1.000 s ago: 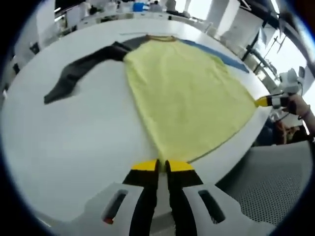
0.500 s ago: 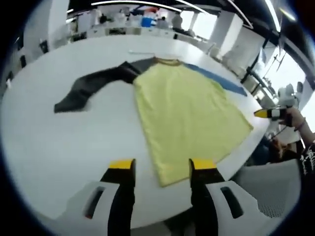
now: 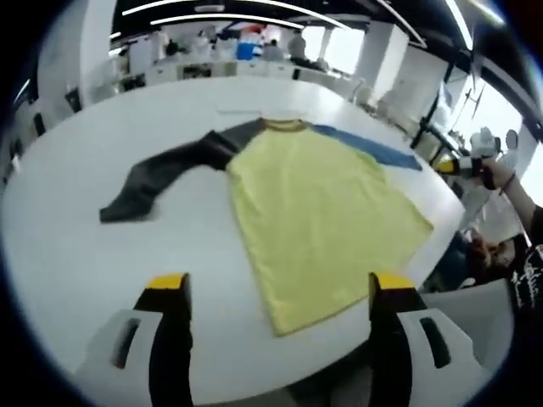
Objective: Fold the garment on the visible template until the final outline fits inside the template.
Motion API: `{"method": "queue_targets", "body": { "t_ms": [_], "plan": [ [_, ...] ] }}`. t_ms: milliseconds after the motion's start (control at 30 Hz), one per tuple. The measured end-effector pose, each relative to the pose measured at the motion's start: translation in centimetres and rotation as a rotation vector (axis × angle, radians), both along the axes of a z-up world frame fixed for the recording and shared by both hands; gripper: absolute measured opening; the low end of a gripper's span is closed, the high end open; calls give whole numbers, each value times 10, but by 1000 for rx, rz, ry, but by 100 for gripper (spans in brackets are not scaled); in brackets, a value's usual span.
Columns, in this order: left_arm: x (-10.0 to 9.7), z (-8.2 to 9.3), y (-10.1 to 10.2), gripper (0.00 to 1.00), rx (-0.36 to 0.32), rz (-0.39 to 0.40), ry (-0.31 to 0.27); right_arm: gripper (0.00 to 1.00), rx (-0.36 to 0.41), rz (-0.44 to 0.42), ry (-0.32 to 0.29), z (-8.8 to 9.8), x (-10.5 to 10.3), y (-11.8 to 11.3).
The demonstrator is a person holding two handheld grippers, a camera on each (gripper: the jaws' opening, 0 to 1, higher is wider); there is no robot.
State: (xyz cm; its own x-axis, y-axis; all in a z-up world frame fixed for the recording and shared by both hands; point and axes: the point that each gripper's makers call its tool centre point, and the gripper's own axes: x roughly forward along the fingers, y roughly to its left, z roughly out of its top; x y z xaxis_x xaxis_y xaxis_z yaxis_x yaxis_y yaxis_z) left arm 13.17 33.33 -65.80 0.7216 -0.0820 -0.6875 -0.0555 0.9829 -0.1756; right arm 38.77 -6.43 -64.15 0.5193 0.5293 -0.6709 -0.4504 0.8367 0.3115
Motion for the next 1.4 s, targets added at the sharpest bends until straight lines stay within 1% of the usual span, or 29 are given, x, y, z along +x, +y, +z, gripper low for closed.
{"method": "queue_targets", "body": {
  "t_ms": [67, 100, 167, 200, 233, 267, 333, 400, 433, 500, 667, 733, 800, 833, 1000, 1100, 1167, 1233, 1300, 1400],
  "plan": [
    [0, 1, 1, 87, 0, 8, -3, 58, 11, -16, -13, 4, 10, -4],
    [1, 1, 1, 90, 1, 15, -6, 58, 13, -28, -13, 5, 14, -7],
    [2, 5, 1, 94, 6, 16, -21, 58, 16, -35, -14, 5, 23, -11],
    [3, 7, 1, 95, 10, 16, -26, 58, 5, -58, -15, 3, 30, -17],
    [4, 9, 0, 96, 17, 12, -38, 58, -7, -55, -14, 1, 34, -19],
    [5, 11, 0, 96, 21, 13, -46, 58, -29, -52, -29, -2, 41, -25],
    [9, 17, 1, 99, 27, 15, -69, 58, -57, -71, -15, -9, 51, -34],
    [12, 20, 0, 99, 32, 14, -82, 58, -66, -82, -20, -11, 56, -37],
    [14, 23, 0, 99, 38, 12, -92, 57, -99, -94, -8, -16, 57, -43],
    [16, 24, -1, 99, 44, 10, -96, 57, -125, -105, -13, -22, 62, -48],
    [20, 25, -3, 99, 51, 9, -112, 54, -139, -156, -27, -30, 78, -59],
    [21, 27, -4, 99, 51, 11, -124, 51, -145, -176, -32, -34, 84, -64],
    [22, 29, -4, 99, 51, 5, -138, 48, -203, -185, -45, -45, 100, -79],
    [23, 30, -5, 99, 53, 2, -147, 47, -212, -188, -35, -49, 101, -80],
    [27, 37, -3, 99, 75, -2, -189, 38, -259, -217, -29, -57, 102, -88],
    [28, 40, 0, 98, 80, 4, -203, 33, -267, -216, -24, -67, 117, -97],
    [28, 41, 1, 97, 82, 6, -211, 29, -292, -220, -24, -74, 124, -104],
    [29, 41, 2, 97, 80, 8, -215, 24, -304, -230, -16, -77, 124, -107],
    [28, 41, 2, 96, 80, 7, -216, 21, -311, -243, -24, -77, 124, -109],
    [26, 38, 3, 96, 90, 1, -205, 18, -343, -229, -9, -81, 119, -111]
  ]
}}
